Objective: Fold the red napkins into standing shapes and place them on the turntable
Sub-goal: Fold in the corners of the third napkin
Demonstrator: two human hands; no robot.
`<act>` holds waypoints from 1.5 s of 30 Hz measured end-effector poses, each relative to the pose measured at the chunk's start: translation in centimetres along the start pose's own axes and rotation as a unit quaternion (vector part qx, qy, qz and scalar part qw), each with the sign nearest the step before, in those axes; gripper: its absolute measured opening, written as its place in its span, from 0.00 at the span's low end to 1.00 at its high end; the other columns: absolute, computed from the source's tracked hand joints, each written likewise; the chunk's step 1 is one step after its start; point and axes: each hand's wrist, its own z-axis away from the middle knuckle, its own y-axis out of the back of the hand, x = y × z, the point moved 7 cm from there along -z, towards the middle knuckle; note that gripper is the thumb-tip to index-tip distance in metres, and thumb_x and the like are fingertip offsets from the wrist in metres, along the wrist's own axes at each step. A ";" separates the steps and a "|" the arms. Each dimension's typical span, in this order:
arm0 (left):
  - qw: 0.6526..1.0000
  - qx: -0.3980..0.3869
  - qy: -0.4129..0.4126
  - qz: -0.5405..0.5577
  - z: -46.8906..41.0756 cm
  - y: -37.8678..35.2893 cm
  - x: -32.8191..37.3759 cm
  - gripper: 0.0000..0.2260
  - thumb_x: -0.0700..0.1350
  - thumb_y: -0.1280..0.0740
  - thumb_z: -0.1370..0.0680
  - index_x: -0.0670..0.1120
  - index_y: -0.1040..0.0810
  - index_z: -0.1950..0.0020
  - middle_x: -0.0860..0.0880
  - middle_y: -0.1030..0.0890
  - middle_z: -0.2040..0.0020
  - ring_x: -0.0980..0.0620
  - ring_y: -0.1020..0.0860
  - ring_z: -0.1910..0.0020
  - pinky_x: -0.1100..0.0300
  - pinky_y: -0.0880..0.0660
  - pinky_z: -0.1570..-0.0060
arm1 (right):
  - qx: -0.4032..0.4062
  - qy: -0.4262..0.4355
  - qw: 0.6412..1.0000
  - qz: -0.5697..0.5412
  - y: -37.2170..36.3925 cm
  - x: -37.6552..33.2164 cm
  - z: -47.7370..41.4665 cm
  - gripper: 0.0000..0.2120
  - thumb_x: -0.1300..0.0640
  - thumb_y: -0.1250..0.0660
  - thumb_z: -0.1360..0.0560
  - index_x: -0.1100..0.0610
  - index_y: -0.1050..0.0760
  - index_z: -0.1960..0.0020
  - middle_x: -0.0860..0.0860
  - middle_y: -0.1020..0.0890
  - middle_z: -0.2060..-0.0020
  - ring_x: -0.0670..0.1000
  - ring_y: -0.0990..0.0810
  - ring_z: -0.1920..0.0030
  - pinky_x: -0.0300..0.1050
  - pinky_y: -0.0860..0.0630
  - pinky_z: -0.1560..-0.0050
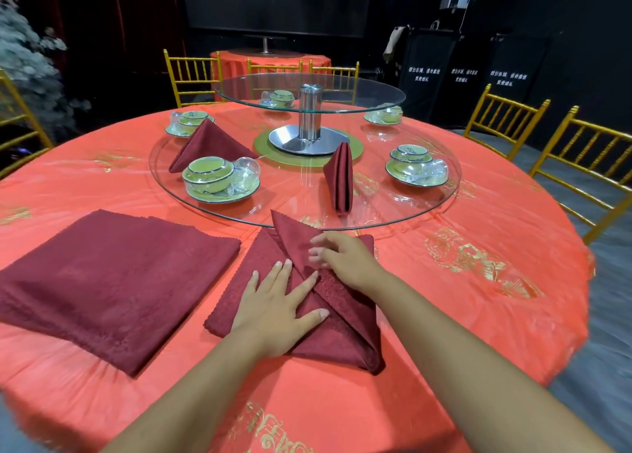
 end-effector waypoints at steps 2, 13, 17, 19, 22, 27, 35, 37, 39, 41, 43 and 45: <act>1.000 -0.004 0.003 0.001 -0.1 -0.1 -0.1 0.35 0.75 0.64 0.32 0.67 0.60 0.26 0.48 0.59 0.21 0.52 0.63 0.23 0.46 0.64 0.26 | 0.071 0.043 0.990 0.110 2.4 0.0 0.9 0.08 0.61 0.35 0.25 0.56 0.21 0.47 0.50 0.17 0.51 0.45 0.20 0.52 0.38 0.27 0.47; 0.999 -0.038 0.003 -0.007 -0.1 -0.1 -0.1 0.36 0.76 0.65 0.34 0.68 0.59 0.26 0.48 0.60 0.21 0.51 0.63 0.23 0.45 0.63 0.26 | 0.121 -0.035 0.964 0.232 8.3 4.5 3.4 0.27 0.49 0.31 0.26 0.56 0.31 0.30 0.55 0.28 0.32 0.56 0.29 0.34 0.47 0.34 0.36; 0.999 -0.049 0.001 -0.010 -0.1 0.0 -0.1 0.35 0.76 0.64 0.32 0.68 0.59 0.26 0.48 0.60 0.21 0.51 0.63 0.23 0.45 0.63 0.26 | 0.125 -0.069 0.972 0.189 8.0 4.5 1.3 0.26 0.48 0.31 0.26 0.56 0.30 0.32 0.54 0.25 0.35 0.56 0.26 0.37 0.45 0.32 0.42; 0.999 -0.051 0.001 -0.014 0.0 0.0 0.0 0.33 0.75 0.61 0.30 0.68 0.59 0.25 0.48 0.60 0.21 0.51 0.63 0.23 0.45 0.63 0.26 | 0.122 -0.087 0.973 0.175 7.8 4.8 0.3 0.25 0.49 0.31 0.27 0.57 0.29 0.33 0.54 0.24 0.36 0.57 0.26 0.37 0.46 0.31 0.42; 0.998 -0.056 0.001 -0.019 -0.1 -0.1 -0.1 0.32 0.74 0.60 0.28 0.67 0.59 0.25 0.48 0.61 0.21 0.51 0.64 0.23 0.45 0.63 0.26 | 0.134 -0.097 0.971 0.174 8.0 5.1 -0.5 0.17 0.53 0.28 0.29 0.56 0.24 0.41 0.54 0.20 0.44 0.56 0.23 0.42 0.46 0.29 0.46; 0.998 -0.055 -0.022 -0.019 0.2 0.0 0.0 0.35 0.76 0.65 0.32 0.68 0.62 0.27 0.48 0.62 0.21 0.52 0.64 0.23 0.46 0.64 0.26 | 0.134 -0.109 0.964 0.202 8.2 4.7 0.4 0.06 0.60 0.31 0.32 0.52 0.26 0.58 0.47 0.25 0.64 0.55 0.23 0.55 0.43 0.34 0.61; 0.980 -0.059 -0.180 -0.062 2.4 0.8 -1.2 0.33 0.76 0.64 0.31 0.66 0.70 0.30 0.52 0.60 0.22 0.54 0.62 0.23 0.49 0.63 0.28 | 0.017 -0.113 0.960 0.257 7.2 4.4 6.7 0.09 0.57 0.33 0.33 0.51 0.30 0.56 0.48 0.22 0.65 0.49 0.25 0.65 0.44 0.32 0.67; 0.981 -0.066 -0.171 -0.056 2.4 1.1 -1.4 0.34 0.75 0.65 0.31 0.63 0.71 0.30 0.53 0.59 0.21 0.56 0.61 0.24 0.49 0.63 0.27 | 0.022 -0.099 0.955 0.279 7.0 4.3 7.7 0.13 0.56 0.33 0.32 0.50 0.29 0.48 0.50 0.20 0.61 0.53 0.24 0.59 0.46 0.29 0.61; 0.984 -0.079 -0.157 -0.031 2.2 1.4 -1.2 0.35 0.74 0.65 0.31 0.62 0.70 0.29 0.54 0.59 0.22 0.58 0.61 0.24 0.49 0.62 0.27 | 0.053 -0.080 0.950 0.296 6.9 4.1 8.2 0.16 0.56 0.34 0.31 0.50 0.28 0.43 0.52 0.20 0.55 0.55 0.23 0.54 0.47 0.28 0.56; 0.985 -0.084 -0.148 -0.008 1.9 1.6 -0.8 0.36 0.74 0.64 0.32 0.62 0.69 0.28 0.54 0.59 0.21 0.58 0.61 0.24 0.50 0.62 0.27 | 0.080 -0.064 0.950 0.296 6.7 4.0 8.2 0.16 0.56 0.34 0.30 0.51 0.26 0.42 0.53 0.19 0.52 0.56 0.22 0.51 0.48 0.26 0.54; 0.985 -0.087 -0.147 0.001 1.6 1.8 -0.4 0.37 0.75 0.63 0.32 0.61 0.66 0.27 0.53 0.58 0.21 0.58 0.61 0.24 0.50 0.62 0.26 | 0.092 -0.057 0.951 0.288 6.5 4.1 8.2 0.17 0.55 0.33 0.29 0.52 0.26 0.41 0.52 0.20 0.48 0.55 0.23 0.47 0.48 0.26 0.50; 0.985 -0.085 -0.148 -0.007 1.6 1.8 -0.3 0.38 0.75 0.62 0.32 0.61 0.63 0.25 0.52 0.57 0.21 0.57 0.60 0.24 0.49 0.62 0.26 | 0.095 -0.050 0.943 0.316 6.3 4.2 8.3 0.21 0.50 0.33 0.27 0.52 0.28 0.35 0.53 0.23 0.42 0.54 0.26 0.41 0.47 0.29 0.43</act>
